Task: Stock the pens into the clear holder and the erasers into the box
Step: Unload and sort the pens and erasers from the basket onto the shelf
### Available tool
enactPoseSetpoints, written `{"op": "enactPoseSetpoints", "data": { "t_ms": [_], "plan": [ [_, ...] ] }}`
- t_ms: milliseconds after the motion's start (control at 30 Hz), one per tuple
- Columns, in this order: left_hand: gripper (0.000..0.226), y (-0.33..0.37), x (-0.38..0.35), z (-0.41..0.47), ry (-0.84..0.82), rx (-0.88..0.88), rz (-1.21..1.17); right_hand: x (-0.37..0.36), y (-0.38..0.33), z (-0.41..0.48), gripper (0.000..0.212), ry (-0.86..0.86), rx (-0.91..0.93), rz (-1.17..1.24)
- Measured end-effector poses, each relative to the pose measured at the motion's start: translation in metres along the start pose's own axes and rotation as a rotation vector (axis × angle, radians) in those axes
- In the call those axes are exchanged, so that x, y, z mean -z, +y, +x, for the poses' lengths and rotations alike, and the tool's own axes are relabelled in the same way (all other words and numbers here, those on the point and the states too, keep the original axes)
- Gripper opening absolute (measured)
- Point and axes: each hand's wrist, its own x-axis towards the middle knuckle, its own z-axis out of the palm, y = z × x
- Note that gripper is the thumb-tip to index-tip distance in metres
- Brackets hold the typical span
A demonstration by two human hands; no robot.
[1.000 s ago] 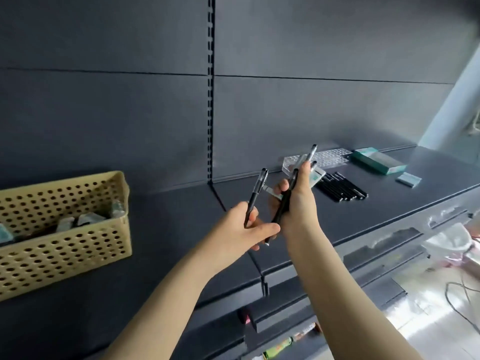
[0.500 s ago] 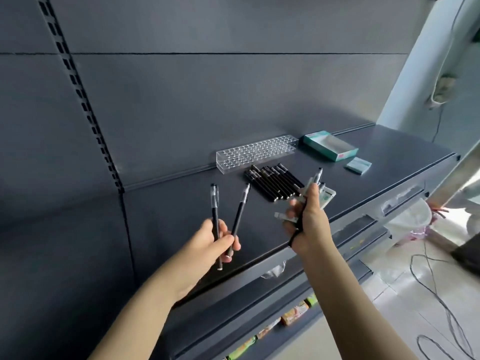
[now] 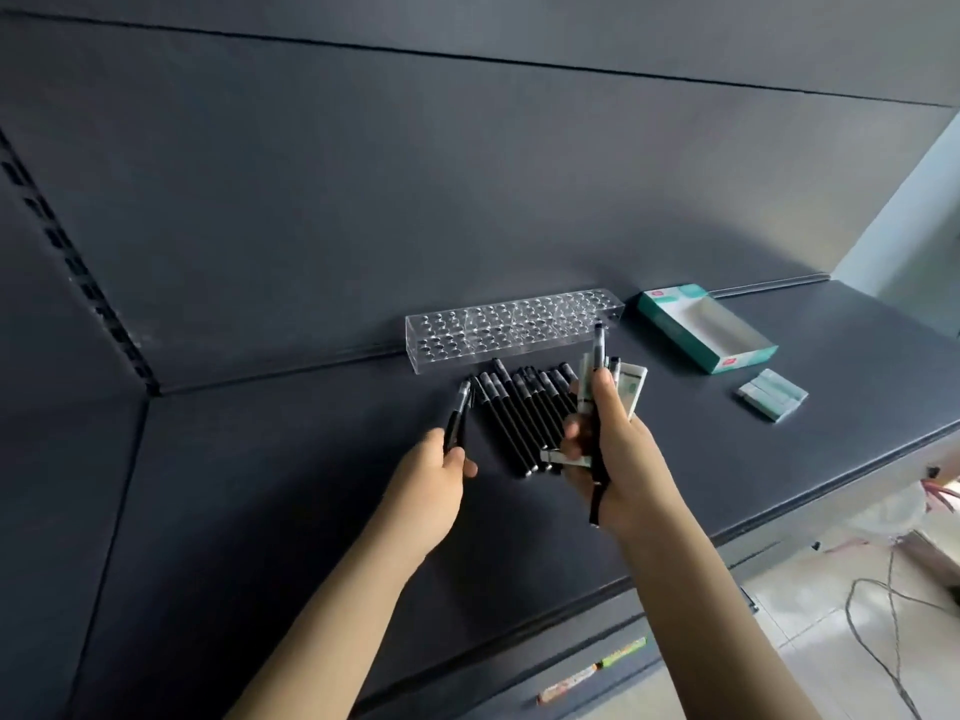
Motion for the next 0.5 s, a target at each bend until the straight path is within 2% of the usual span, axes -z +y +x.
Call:
{"op": "enactPoseSetpoints", "data": {
  "t_ms": [100, 200, 367, 500],
  "plan": [
    [0.028, 0.004, -0.015, 0.004, 0.088, -0.001, 0.148, 0.004, -0.007, 0.021, 0.035, -0.083, -0.014, -0.033],
    [0.023, 0.005, -0.034, 0.008, 0.249, -0.015, 0.367, 0.007, -0.017, 0.04, 0.042, -0.192, -0.073, -0.062],
    [0.028, 0.015, -0.064, 0.006, 0.438, 0.028, 0.565, 0.017, -0.036, 0.065, 0.036, -0.359, -0.139, -0.112],
    [0.03, 0.026, -0.086, 0.012, 0.528, 0.043, 0.682, 0.032, -0.046, 0.08, 0.035, -0.508, -0.131, -0.14]
  ]
}}
